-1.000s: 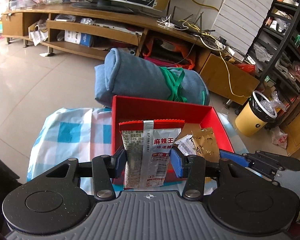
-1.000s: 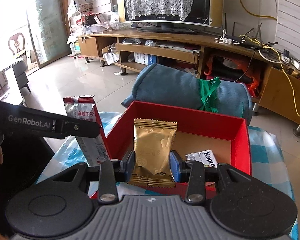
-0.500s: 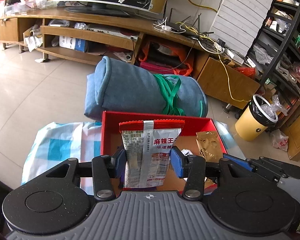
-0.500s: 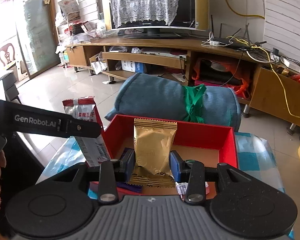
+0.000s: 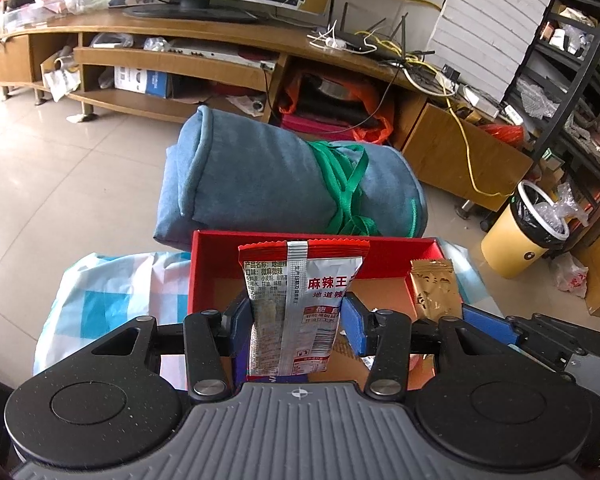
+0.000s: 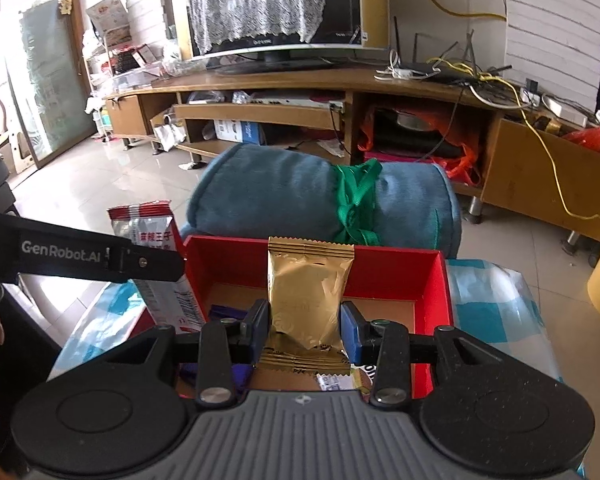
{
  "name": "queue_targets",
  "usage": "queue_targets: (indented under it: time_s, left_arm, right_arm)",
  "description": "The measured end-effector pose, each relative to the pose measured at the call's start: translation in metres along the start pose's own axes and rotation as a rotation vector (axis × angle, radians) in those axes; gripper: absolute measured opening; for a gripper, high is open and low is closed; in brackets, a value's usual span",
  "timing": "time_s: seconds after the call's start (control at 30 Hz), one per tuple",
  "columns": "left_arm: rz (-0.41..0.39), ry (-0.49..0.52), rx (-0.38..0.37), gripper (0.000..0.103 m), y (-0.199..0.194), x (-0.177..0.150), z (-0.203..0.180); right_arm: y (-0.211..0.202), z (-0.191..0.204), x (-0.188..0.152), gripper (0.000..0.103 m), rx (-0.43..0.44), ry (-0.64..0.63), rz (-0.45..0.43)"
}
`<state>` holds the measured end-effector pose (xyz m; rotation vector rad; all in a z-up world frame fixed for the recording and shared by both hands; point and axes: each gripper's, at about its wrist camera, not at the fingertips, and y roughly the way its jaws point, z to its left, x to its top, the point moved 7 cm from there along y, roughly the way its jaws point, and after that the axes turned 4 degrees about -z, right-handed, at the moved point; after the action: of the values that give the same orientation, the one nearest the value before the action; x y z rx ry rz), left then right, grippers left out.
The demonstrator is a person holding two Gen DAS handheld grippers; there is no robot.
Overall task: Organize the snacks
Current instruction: 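Carry both packets over the red box and lower them inside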
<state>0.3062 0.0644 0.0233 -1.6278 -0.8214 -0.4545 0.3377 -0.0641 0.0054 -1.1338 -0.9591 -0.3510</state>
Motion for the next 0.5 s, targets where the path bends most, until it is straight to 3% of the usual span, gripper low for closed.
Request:
queue_targets:
  time_s: [0.5]
  left_arm:
    - [0.085,0.012,0.046,0.056,0.045,-0.007,0.006]
  right_arm:
    - [0.047,-0.014,-0.020,0.034,-0.028,0.006,0.100]
